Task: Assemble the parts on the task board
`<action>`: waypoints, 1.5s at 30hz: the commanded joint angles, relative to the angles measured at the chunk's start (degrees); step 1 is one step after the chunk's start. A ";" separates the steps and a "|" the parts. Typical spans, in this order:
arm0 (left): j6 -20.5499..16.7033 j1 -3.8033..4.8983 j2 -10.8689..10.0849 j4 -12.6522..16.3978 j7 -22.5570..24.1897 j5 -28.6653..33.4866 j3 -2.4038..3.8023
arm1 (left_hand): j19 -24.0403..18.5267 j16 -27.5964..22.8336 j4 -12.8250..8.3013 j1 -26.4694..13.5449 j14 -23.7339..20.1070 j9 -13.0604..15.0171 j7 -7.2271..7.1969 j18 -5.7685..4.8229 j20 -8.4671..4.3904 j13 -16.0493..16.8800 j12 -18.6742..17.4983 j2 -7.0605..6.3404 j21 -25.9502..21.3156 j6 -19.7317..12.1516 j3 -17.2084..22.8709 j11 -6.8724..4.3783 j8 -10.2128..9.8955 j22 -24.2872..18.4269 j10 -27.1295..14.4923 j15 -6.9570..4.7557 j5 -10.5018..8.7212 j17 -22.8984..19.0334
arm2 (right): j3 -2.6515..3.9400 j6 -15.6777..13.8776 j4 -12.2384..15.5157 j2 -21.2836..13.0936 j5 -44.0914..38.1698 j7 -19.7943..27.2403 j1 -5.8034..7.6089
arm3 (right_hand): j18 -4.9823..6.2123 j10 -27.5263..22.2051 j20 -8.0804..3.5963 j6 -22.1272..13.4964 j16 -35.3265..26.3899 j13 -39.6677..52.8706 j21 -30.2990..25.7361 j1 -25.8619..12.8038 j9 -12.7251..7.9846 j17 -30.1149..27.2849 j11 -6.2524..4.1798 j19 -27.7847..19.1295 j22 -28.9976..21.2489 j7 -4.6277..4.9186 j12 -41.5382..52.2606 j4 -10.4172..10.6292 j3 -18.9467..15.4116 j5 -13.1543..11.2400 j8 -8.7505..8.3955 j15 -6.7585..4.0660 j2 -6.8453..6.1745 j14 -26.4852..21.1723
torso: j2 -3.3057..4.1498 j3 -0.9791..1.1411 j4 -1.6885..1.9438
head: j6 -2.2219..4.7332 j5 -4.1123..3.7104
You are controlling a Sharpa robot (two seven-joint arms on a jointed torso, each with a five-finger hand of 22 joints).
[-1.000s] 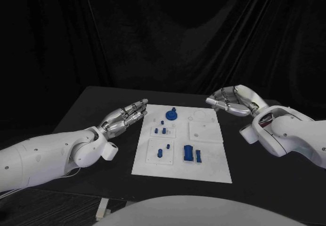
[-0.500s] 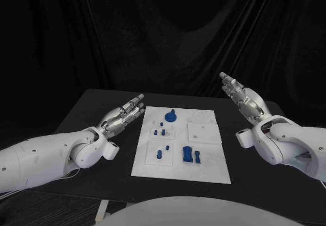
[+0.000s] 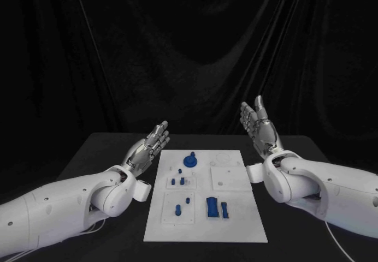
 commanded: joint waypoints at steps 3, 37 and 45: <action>-17.20 0.42 2.00 1.50 -3.22 5.72 2.15 | -0.03 -0.38 -2.66 -11.59 0.08 -0.09 1.51 -6.07 -0.42 -0.07 -0.33 -0.19 -0.34 -1.71 4.53 5.49 -0.31 -0.09 -0.02 0.71 -0.72 -0.09 | 1.60 -6.11 -1.27 1.76 10.66 0.46 -1.17 | -0.40 -0.26 -0.30 -0.21 -0.20 -0.05 -0.20 -0.35 -0.05 -0.05 -0.07 -0.01 -0.05 0.02 -0.21 -0.22 0.05 -0.20 -0.20 -0.29 0.07 -0.01 | 1.18 0.65 -1.20 | 3.94 -0.90; -30.42 0.82 4.99 3.36 -5.89 9.56 5.75 | -0.03 -0.38 -7.33 -31.40 0.08 -0.09 1.51 -6.07 -0.42 -0.07 -0.33 -0.19 -0.34 -1.71 4.53 5.49 -0.31 -0.09 -0.02 0.71 -0.72 -0.09 | 2.14 -6.65 -1.60 2.35 11.82 0.52 -1.49 | -0.40 -0.26 -0.30 -0.21 -0.20 -0.05 -0.20 -0.35 -0.05 -0.05 -0.07 -0.01 -0.05 0.02 -0.21 -0.22 0.05 -0.20 -0.20 -0.29 0.07 -0.01 | 1.53 0.84 -1.54 | 5.61 -1.27; -30.42 0.82 4.99 3.36 -5.89 9.56 5.75 | -0.03 -0.38 -7.33 -31.40 0.08 -0.09 1.51 -6.07 -0.42 -0.07 -0.33 -0.19 -0.34 -1.71 4.53 5.49 -0.31 -0.09 -0.02 0.71 -0.72 -0.09 | 2.14 -6.65 -1.60 2.35 11.82 0.52 -1.49 | -0.40 -0.26 -0.30 -0.21 -0.20 -0.05 -0.20 -0.35 -0.05 -0.05 -0.07 -0.01 -0.05 0.02 -0.21 -0.22 0.05 -0.20 -0.20 -0.29 0.07 -0.01 | 1.53 0.84 -1.54 | 5.61 -1.27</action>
